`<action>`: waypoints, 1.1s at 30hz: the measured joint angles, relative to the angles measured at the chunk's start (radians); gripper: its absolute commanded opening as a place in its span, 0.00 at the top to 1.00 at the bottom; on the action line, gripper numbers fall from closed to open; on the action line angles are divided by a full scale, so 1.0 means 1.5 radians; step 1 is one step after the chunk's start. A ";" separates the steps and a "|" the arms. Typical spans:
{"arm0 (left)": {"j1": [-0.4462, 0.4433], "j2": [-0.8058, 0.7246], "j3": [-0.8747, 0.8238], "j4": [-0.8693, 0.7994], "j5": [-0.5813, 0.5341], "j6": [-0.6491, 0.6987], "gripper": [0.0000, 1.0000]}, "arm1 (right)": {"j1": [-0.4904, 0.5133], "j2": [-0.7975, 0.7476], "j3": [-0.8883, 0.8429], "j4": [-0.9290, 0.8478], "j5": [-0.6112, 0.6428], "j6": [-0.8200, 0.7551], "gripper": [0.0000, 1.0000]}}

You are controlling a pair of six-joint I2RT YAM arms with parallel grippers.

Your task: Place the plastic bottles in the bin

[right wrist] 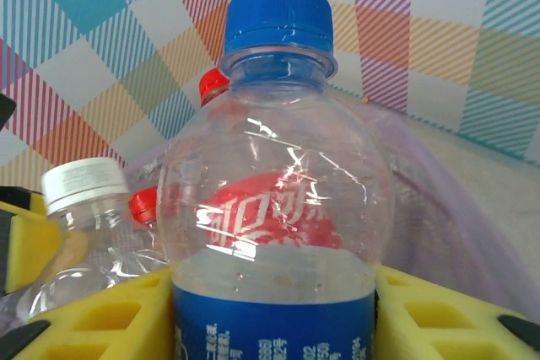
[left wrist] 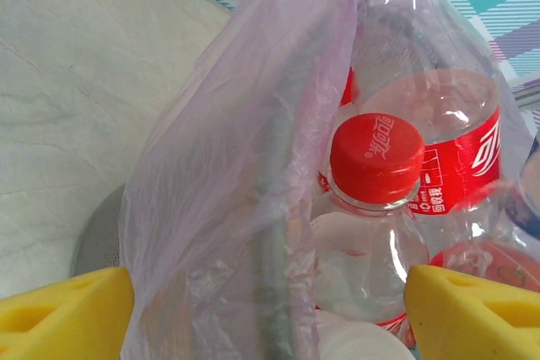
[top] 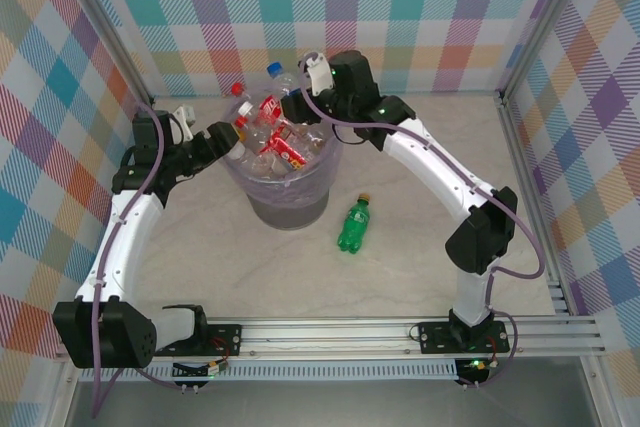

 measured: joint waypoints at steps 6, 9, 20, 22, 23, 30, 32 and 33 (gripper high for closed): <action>-0.001 -0.001 -0.002 0.005 0.000 -0.004 0.17 | 0.001 -0.007 0.004 -0.066 0.019 0.015 0.47; -0.001 -0.001 -0.002 0.013 -0.001 -0.006 0.17 | 0.001 -0.009 0.028 -0.132 0.023 0.009 0.46; -0.006 -0.001 -0.002 0.017 -0.005 -0.016 0.17 | 0.008 -0.007 0.051 -0.230 0.004 -0.046 0.47; -0.009 -0.001 -0.002 0.017 -0.008 -0.016 0.17 | 0.008 -0.007 0.043 -0.218 -0.005 -0.048 0.47; -0.010 -0.001 -0.002 0.017 -0.008 -0.017 0.16 | 0.008 -0.005 0.041 -0.212 -0.010 -0.047 0.47; -0.016 -0.001 -0.002 0.017 -0.019 -0.018 0.16 | 0.016 0.014 0.030 -0.158 -0.054 -0.038 0.46; -0.016 -0.001 -0.002 0.017 -0.026 -0.018 0.16 | 0.016 0.016 0.030 -0.153 -0.058 -0.033 0.42; -0.016 -0.001 -0.002 0.017 -0.027 -0.018 0.16 | 0.016 0.016 0.030 -0.153 -0.058 -0.031 0.40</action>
